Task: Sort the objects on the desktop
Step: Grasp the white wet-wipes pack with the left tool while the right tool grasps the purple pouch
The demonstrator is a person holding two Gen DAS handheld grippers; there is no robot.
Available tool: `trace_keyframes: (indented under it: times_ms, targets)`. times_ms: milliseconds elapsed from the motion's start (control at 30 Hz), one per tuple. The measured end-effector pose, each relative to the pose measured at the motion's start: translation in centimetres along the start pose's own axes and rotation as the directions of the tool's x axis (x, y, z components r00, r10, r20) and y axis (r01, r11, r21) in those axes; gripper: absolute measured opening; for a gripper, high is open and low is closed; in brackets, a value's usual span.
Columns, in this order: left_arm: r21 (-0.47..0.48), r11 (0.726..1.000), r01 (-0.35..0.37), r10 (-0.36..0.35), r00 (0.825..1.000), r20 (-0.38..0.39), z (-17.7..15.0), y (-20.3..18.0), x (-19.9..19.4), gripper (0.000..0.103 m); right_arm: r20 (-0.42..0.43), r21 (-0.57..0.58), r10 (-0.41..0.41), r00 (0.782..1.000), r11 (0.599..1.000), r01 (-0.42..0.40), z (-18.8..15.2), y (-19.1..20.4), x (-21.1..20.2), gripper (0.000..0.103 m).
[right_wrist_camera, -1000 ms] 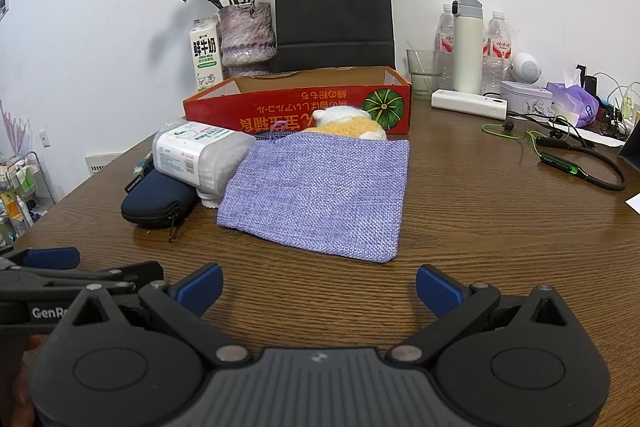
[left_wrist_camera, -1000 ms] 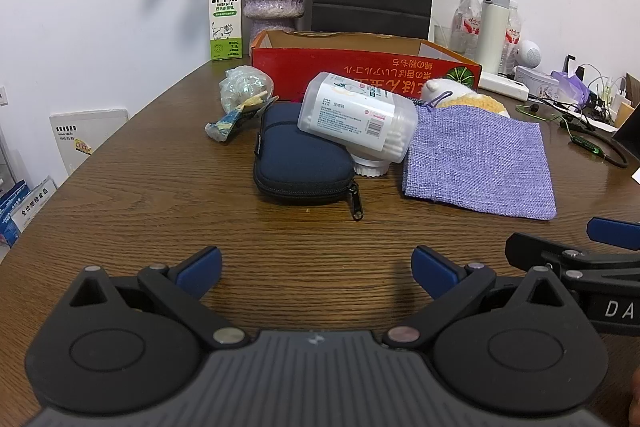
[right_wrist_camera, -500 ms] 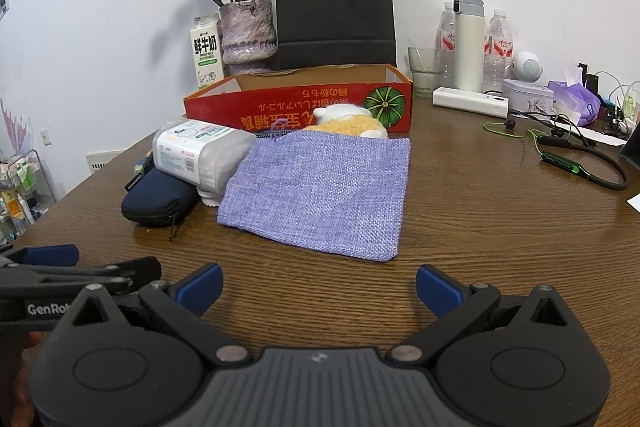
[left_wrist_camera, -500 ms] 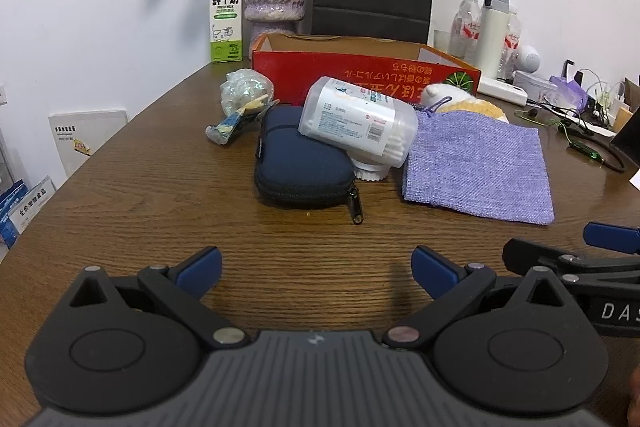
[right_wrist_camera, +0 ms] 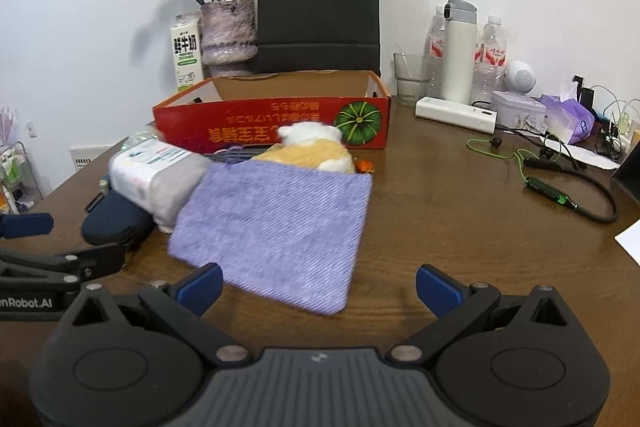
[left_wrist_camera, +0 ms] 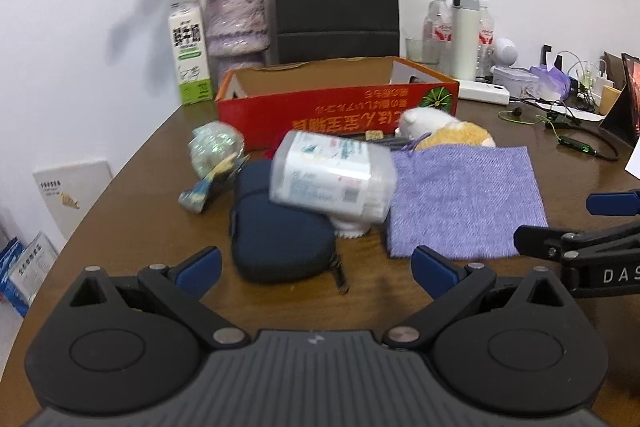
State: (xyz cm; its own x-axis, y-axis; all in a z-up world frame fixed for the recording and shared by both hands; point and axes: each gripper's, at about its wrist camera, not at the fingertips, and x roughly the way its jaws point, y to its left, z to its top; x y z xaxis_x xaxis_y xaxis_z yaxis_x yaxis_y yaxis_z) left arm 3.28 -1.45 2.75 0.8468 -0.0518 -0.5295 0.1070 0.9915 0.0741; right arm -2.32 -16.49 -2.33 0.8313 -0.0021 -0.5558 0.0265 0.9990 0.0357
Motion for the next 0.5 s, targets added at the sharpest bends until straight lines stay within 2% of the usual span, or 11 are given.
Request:
trace_keyframes:
  times_ms: [333, 500]
  targets:
    - [0.071, 0.997, -0.015, 0.014, 1.000, 0.023, 2.6, -1.2, 3.3, 0.103, -0.052, -0.002, 0.025, 0.998, 1.000, -0.026, 1.8, -1.4, 2.8, 0.103]
    - [0.071, 0.997, -0.031, 0.028, 0.999, 0.046, 3.5, -1.4, 4.6, 0.103, -0.058, 0.006, 0.047, 0.997, 0.999, -0.046, 2.5, -1.6, 3.9, 0.103]
